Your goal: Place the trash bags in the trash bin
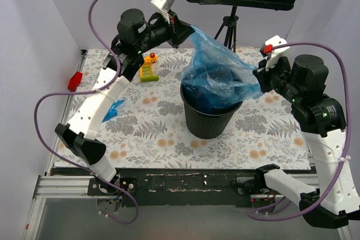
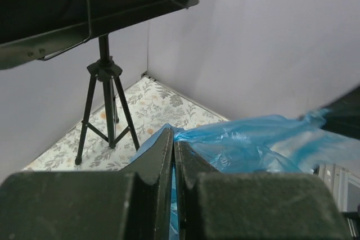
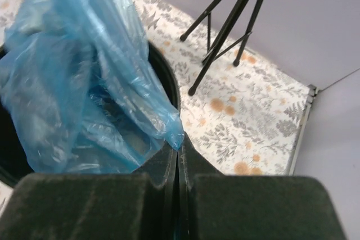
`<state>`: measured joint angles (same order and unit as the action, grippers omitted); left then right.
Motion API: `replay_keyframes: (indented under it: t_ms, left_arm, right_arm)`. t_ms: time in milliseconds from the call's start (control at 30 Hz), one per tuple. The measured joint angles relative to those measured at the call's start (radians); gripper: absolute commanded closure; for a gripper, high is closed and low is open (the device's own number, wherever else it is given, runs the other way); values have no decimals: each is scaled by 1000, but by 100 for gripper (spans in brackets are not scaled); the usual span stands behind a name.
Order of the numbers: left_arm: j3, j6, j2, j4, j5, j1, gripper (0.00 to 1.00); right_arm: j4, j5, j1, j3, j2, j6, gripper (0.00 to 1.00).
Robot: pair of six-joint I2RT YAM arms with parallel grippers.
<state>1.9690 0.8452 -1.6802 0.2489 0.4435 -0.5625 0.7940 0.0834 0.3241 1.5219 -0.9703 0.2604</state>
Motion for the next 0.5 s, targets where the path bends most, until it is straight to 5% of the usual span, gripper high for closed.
replay_keyframes:
  t_ms: [100,267,500]
  left_arm:
    - [-30,-28,87,18,11,-8,100]
    - [-374,-18,260,-22,65,-26,100]
    - [-563,18,167,-24,84,-27,100]
  right_arm:
    - [-36,-7,-4,38,-31,-1,99]
    - [-55,29,-4,-54,13,-3,99]
    - [-60,92,-4,-180,26,-27,99]
